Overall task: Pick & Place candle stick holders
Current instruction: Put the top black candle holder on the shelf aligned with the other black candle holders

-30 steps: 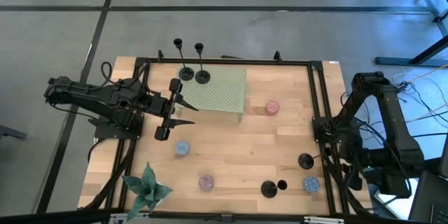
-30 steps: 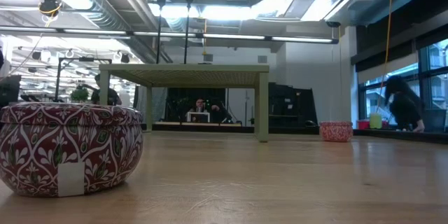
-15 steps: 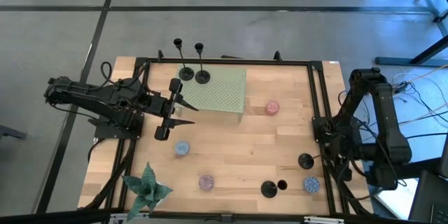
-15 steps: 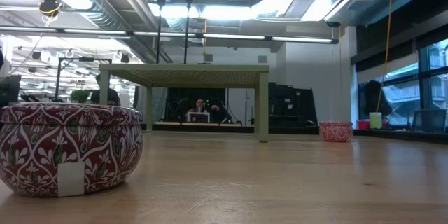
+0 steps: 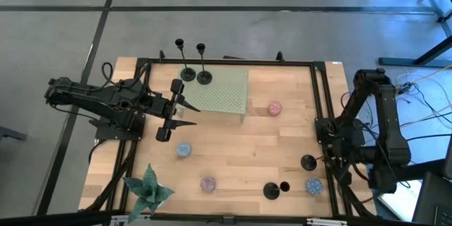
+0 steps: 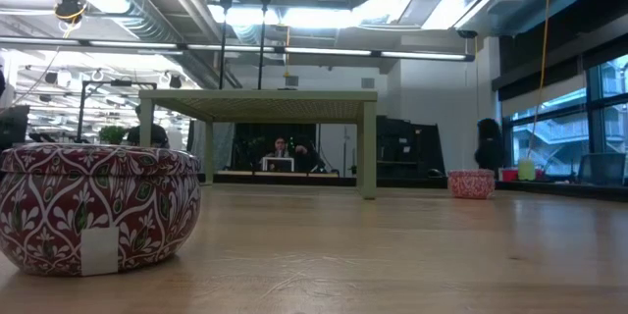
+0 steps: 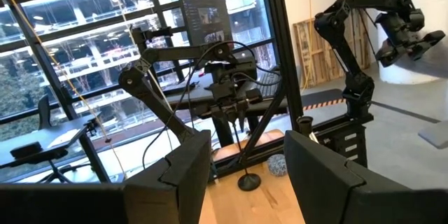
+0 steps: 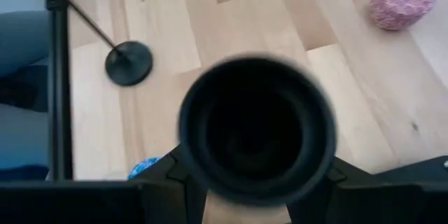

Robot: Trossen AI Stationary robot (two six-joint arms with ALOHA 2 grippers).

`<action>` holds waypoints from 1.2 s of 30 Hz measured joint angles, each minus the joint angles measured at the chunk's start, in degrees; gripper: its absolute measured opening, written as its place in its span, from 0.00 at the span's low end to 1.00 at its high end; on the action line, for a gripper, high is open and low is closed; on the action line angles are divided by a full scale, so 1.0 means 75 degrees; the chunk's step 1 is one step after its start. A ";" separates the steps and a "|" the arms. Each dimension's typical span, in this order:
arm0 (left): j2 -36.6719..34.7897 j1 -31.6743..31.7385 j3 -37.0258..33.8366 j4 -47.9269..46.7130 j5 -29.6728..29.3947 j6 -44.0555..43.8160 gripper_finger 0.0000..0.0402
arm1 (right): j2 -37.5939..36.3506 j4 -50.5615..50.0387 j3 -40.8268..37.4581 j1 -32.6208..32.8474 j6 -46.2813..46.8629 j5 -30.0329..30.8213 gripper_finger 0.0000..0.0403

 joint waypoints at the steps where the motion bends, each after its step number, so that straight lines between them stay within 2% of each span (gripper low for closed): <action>1: 0.0002 0.0000 0.0000 0.0000 0.0000 0.0000 0.44 | 0.0003 -0.0056 0.0000 -0.0067 0.0000 0.0000 0.38; 8: 0.0001 -0.0003 0.0000 -0.0002 0.0000 -0.0006 0.44 | 0.0003 -0.0126 0.0000 -0.0327 -0.0022 -0.0018 0.34; 11: 0.0002 -0.0003 0.0000 -0.0003 0.0000 -0.0003 0.44 | 0.0003 -0.0108 0.0000 -0.0338 -0.0026 -0.0023 0.25; 15: 0.0000 -0.0002 0.0000 -0.0006 0.0000 -0.0002 0.44 | 0.0005 -0.0068 0.0000 -0.0338 -0.0108 -0.0026 0.08; 17: 0.0002 0.0000 0.0000 -0.0009 0.0000 -0.0003 0.44 | 0.0006 -0.0066 0.0000 -0.0338 -0.0228 0.0021 0.04; 22: 0.0002 0.0000 0.0000 -0.0012 0.0000 0.0044 0.44 | 0.0009 -0.0104 0.0000 -0.0404 -0.0366 0.0851 0.08; 26: 0.0002 -0.0002 0.0000 -0.0076 -0.0001 0.0053 0.44 | 0.0009 -0.0290 0.0000 -0.0701 -0.0366 0.1069 0.06; 30: 0.0002 0.0000 0.0000 -0.0099 0.0000 0.0061 0.44 | 0.0009 -0.0463 0.0008 -0.1121 -0.0399 0.1495 0.03; 36: 0.0002 0.0000 0.0000 -0.0099 0.0000 0.0061 0.44 | -0.0015 -0.0537 0.0249 -0.2097 -0.0900 0.2066 0.06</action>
